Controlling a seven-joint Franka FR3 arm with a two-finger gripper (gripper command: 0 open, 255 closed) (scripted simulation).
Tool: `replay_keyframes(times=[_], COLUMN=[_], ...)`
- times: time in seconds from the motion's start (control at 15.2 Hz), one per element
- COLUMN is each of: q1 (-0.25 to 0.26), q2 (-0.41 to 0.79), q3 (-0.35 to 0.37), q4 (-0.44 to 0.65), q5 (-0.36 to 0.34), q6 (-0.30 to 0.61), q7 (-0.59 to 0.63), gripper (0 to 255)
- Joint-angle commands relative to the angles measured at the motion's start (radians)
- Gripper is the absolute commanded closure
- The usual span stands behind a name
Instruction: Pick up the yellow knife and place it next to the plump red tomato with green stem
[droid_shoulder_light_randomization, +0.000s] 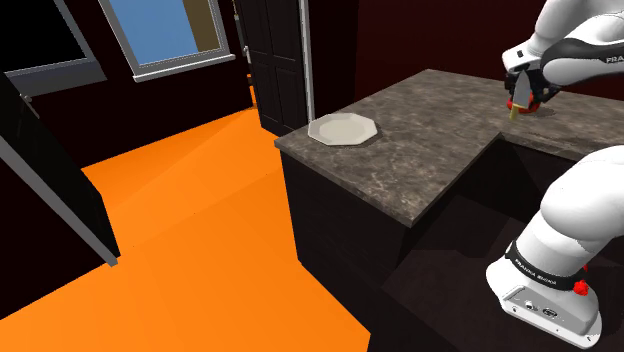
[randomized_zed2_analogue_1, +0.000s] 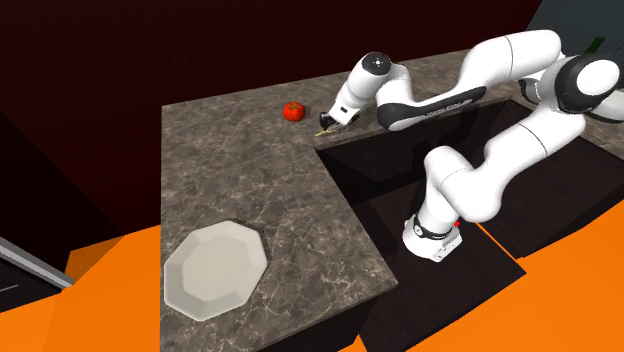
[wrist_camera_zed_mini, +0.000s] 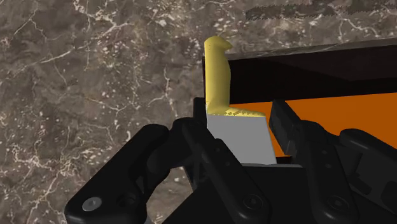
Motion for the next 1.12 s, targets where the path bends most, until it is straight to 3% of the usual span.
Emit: replay_keyframes(times=[0.0,0.53,1.06], q1=[-0.014,-0.012,0.094], q2=[0.005,0.038,0.077], q3=[-0.055,-0.277,-0.519], q4=[0.021,0.153,0.349], q5=[-0.025,-0.078,-0.076], q6=[0.023,0.1,0.155], q7=[-0.05,-0.248,-0.444], gripper=[255,255,255])
